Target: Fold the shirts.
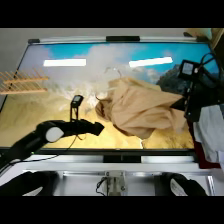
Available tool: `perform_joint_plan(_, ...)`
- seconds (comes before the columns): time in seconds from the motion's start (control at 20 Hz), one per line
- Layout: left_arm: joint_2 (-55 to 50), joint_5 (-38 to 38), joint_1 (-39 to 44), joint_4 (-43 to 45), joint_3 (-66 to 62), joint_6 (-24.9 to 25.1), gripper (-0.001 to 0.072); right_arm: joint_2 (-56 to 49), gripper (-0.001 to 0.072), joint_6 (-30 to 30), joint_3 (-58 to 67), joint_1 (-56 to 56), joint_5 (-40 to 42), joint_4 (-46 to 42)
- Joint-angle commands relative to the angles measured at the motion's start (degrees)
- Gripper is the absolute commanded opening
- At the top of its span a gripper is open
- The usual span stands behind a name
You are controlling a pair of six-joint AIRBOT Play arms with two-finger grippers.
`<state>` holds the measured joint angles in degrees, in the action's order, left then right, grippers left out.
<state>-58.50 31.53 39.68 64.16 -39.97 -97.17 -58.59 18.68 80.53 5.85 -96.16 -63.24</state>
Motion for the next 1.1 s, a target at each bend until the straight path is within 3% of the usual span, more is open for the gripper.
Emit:
perform_joint_plan(0.0, -7.54, -20.33, 7.72, -4.04, 1.62, -10.21, 0.0660, 0.24, 0.0076, 2.19, -0.02, 0.00, -1.53, 0.26)
perform_joint_plan(0.4, -16.11, -28.79, 8.35, -4.28, -2.34, -10.32, 0.0654, 0.24, 0.0076, 2.32, -0.02, 0.00, -1.33, 0.09)
perform_joint_plan(0.45, -16.37, -30.08, 8.70, -4.33, -2.40, -10.91, 0.0605, 0.24, 0.0076, 2.32, -0.02, 0.00, -1.14, 0.09)
perform_joint_plan(0.5, -16.81, -31.54, 9.22, -4.48, -2.43, -12.35, 0.0493, 0.24, 0.0076, 2.32, -0.02, 0.00, -1.03, 0.09)
perform_joint_plan(0.6, -17.51, -33.03, 9.97, -4.46, -2.43, -13.66, 0.0114, 0.24, 0.0076, 2.89, -0.02, 0.00, -1.01, 0.09)
perform_joint_plan(0.7, -17.09, -32.87, 8.81, -4.44, -2.40, -13.49, 0.0056, 0.24, 0.0076, 3.45, -0.02, 0.00, -1.01, -0.24)
perform_joint_plan(0.8, -15.65, -31.47, 5.11, -4.44, -2.40, -13.42, 0.0054, 0.24, 0.0076, 3.43, -0.02, 0.04, -0.96, -0.20)
perform_joint_plan(0.95, -11.87, -25.33, -4.24, -4.42, -2.43, -7.76, 0.0054, 0.24, 0.0076, 4.85, -0.02, 0.04, 0.02, 1.77)
perform_joint_plan(1.05, -11.02, -22.75, -10.27, -4.50, -2.69, -7.04, 0.0054, 0.24, 0.0076, 4.90, -0.02, 0.04, 1.42, 6.12)
